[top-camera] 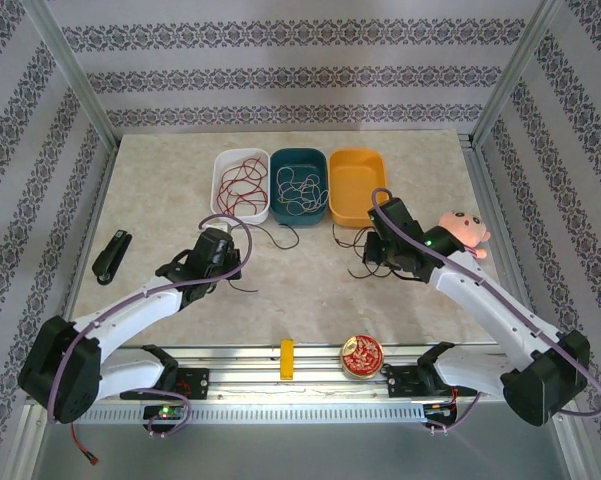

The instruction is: Untangle the cables

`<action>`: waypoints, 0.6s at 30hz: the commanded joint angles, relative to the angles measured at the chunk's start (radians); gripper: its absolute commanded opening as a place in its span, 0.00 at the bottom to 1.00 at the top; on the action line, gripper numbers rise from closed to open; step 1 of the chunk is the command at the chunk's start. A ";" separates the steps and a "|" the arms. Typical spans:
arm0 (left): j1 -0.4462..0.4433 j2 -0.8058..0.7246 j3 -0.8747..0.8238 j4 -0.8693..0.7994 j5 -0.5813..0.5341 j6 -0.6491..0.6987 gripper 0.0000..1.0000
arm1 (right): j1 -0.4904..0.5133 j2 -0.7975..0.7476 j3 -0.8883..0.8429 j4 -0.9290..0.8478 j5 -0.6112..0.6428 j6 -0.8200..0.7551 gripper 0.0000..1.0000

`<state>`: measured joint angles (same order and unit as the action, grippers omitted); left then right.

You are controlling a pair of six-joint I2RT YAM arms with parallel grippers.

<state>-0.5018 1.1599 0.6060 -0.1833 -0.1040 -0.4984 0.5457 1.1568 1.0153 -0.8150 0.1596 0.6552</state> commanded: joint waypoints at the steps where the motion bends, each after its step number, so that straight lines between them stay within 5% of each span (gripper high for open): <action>1: 0.011 -0.067 0.021 -0.019 0.053 0.106 0.00 | 0.010 0.049 -0.023 0.055 -0.088 0.006 0.00; 9: 0.012 -0.223 0.089 -0.045 0.122 0.133 0.00 | 0.039 0.161 -0.009 0.075 -0.100 -0.002 0.00; 18: 0.012 -0.229 0.177 0.060 0.246 0.106 0.00 | 0.031 0.141 -0.065 0.090 -0.076 0.020 0.00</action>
<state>-0.5018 0.9295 0.7425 -0.1886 0.0845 -0.3965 0.5785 1.3205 0.9760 -0.7284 0.0696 0.6567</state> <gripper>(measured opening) 0.050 0.041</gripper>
